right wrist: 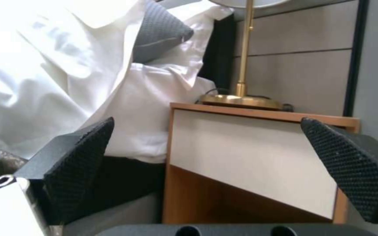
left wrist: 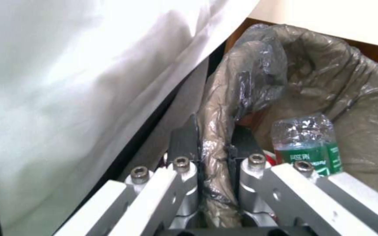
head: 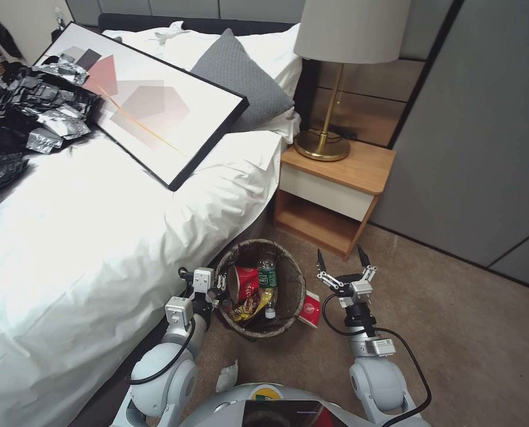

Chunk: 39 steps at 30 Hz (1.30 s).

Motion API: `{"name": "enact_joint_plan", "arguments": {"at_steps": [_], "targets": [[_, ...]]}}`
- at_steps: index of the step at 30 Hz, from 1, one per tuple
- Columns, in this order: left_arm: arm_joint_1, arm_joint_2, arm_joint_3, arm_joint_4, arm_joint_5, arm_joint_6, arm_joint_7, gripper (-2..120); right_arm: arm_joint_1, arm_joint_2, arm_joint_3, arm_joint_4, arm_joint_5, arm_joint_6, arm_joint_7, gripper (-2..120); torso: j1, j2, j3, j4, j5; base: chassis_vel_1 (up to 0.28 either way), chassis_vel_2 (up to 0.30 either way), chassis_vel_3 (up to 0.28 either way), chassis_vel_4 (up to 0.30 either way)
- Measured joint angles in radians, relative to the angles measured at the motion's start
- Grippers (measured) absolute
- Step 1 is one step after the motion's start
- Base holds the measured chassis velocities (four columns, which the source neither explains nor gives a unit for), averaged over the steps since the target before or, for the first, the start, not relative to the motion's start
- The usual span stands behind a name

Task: Pick up the trash bin, then pick up the garbage from the floor and place it into the trash bin.

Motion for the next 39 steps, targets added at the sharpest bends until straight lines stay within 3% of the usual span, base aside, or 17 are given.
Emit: {"name": "enact_joint_plan", "arguments": {"at_steps": [18,25,32,39], "targets": [[-0.003,0.001,-0.003,0.003,0.009,-0.033,0.01,7,0.035,-0.008,0.005,-0.022,-0.017,-0.051,0.046,100,0.0,0.0,0.0,-0.0004,0.0,0.0,0.0,0.0,0.0],[-0.001,0.002,-0.01,0.0,0.01,-0.042,0.011,6,0.067,-0.034,0.023,-0.083,-0.031,-0.203,0.052,100,0.0,0.0,0.0,-0.0005,0.0001,0.0,0.0,0.0,0.0],[-0.003,0.004,-0.017,0.0,0.008,-0.042,0.011,6,0.14,-0.082,0.04,-0.245,-0.029,-0.342,-0.036,100,0.0,0.0,0.0,-0.0006,0.0001,0.0,0.0,0.0,0.0],[-0.003,0.002,-0.018,0.0,0.009,-0.042,0.01,6,0.216,-0.122,0.028,-0.402,-0.044,-0.382,-0.172,100,0.0,0.0,0.0,-0.0004,0.0002,0.0,0.0,0.0,0.0]]}}
